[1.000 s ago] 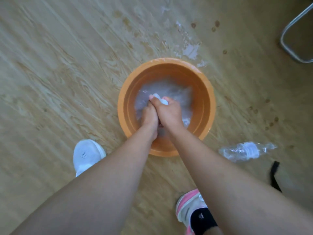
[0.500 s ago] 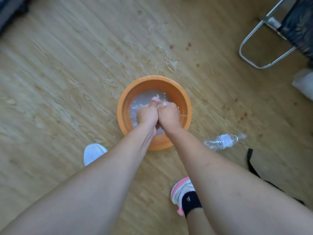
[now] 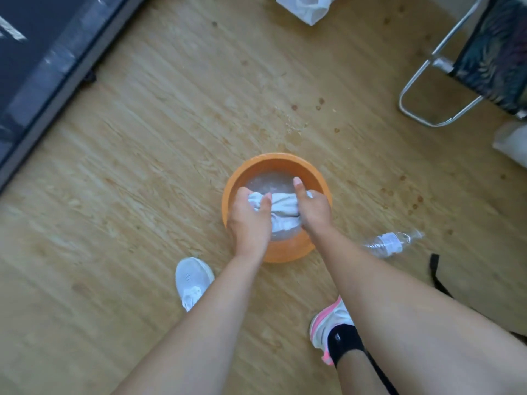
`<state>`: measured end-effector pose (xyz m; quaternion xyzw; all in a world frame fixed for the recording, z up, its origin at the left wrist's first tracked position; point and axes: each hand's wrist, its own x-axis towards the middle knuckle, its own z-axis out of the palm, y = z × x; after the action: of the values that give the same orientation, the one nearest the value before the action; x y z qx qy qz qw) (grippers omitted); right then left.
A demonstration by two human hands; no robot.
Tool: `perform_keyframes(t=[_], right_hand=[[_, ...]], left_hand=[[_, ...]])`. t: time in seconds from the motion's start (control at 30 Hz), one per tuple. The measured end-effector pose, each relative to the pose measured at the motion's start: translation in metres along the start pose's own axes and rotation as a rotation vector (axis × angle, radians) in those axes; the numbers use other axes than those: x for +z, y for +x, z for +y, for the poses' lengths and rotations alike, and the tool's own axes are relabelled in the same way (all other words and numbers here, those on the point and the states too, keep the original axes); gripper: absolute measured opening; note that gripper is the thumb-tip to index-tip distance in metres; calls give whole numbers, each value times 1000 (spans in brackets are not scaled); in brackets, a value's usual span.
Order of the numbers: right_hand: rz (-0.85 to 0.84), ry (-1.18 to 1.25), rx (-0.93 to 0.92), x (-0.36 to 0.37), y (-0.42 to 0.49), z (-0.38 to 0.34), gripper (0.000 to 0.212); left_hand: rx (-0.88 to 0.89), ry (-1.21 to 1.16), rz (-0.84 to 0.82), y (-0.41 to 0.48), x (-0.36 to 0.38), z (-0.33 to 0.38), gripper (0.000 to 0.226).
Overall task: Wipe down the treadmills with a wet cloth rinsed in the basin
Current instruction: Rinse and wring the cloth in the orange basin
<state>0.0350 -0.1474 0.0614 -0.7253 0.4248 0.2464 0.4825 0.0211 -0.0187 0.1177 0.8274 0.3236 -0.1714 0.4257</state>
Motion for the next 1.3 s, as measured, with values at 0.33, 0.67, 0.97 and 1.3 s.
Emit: perform_keyframes(t=[0.33, 0.67, 0.97, 1.3], right_hand=[[-282, 952, 358, -31, -107, -39, 34], [-246, 704, 121, -48, -131, -82, 19], [-232, 573, 171, -10, -146, -107, 19], [-130, 180, 237, 3, -112, -117, 23]], left_hand=[[389, 7, -250, -79, -19, 6, 53], [40, -566, -430, -83, -54, 47, 25], [212, 85, 198, -70, -72, 70, 19], [-288, -479, 78, -76, -81, 72, 41]])
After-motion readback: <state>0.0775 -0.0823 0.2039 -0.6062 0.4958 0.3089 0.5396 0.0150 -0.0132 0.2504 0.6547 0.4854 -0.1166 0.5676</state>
